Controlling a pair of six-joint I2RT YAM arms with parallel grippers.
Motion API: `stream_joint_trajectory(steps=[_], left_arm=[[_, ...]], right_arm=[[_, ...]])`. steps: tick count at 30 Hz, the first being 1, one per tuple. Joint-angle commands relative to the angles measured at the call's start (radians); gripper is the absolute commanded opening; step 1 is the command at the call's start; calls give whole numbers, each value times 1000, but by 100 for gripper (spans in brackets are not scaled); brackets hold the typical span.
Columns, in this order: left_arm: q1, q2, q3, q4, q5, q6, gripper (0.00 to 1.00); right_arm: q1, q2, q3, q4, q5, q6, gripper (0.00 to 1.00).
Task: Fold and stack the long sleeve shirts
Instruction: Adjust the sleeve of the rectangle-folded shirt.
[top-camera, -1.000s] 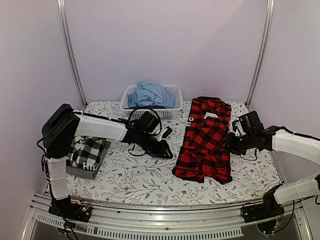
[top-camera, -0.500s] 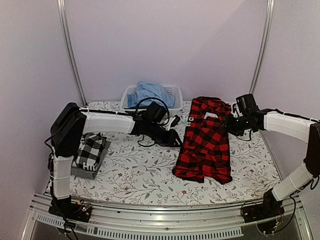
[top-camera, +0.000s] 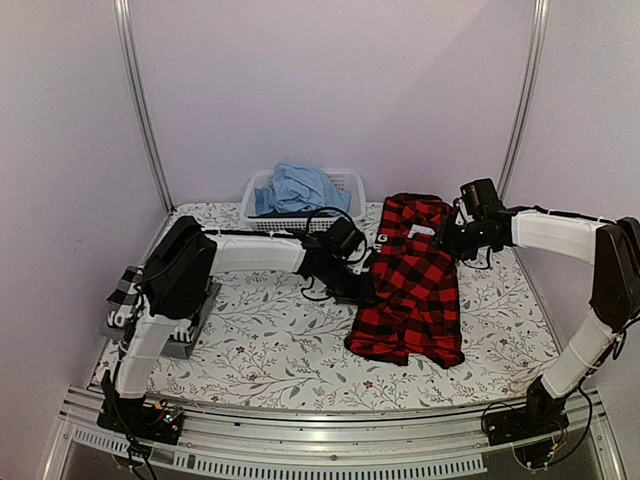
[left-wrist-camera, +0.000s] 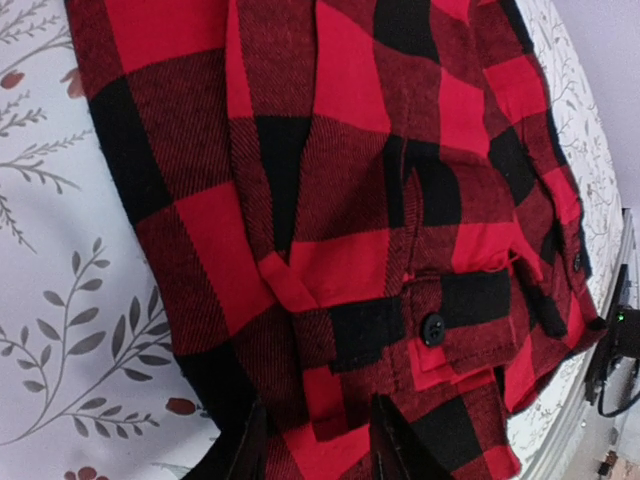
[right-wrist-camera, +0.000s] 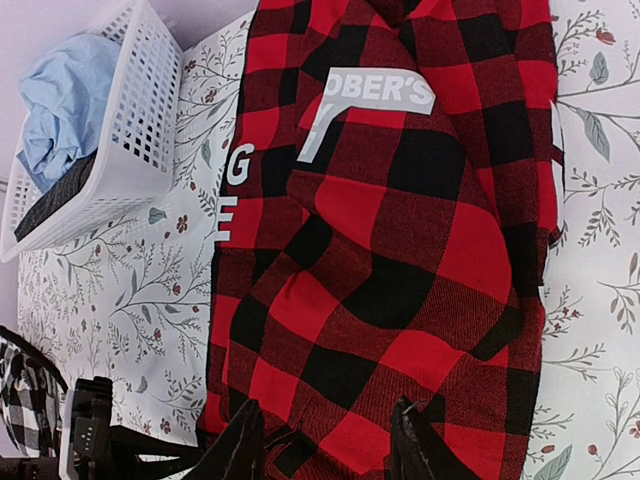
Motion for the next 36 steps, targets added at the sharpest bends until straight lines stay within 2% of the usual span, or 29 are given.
stream_joint_trajectory(steps=[1,5,8,16,19,27,36], left_arm=[[-17,16,39,-44,-45,-1,35],[-21,28,50,-52,-36,-8,35],[-24,17,39,-34,-16,-9,30],[-30,-29,6,10,43,-17,5],[-31,-65,-23,28,46,-25,1],[-35,-159,-115,72,61,-53,0],[-36,-163,-167,77,59,-71,0]], right_arm=[[-5,5,32,10,-13,-23,42],[-5,-5,31,11,-11,-23,42],[-6,-3,29,11,-11,-24,42],[-8,25,53,13,1,-31,43],[-10,39,65,12,2,-35,43],[-15,164,183,11,-1,-61,43],[-39,376,309,32,-49,-76,38]])
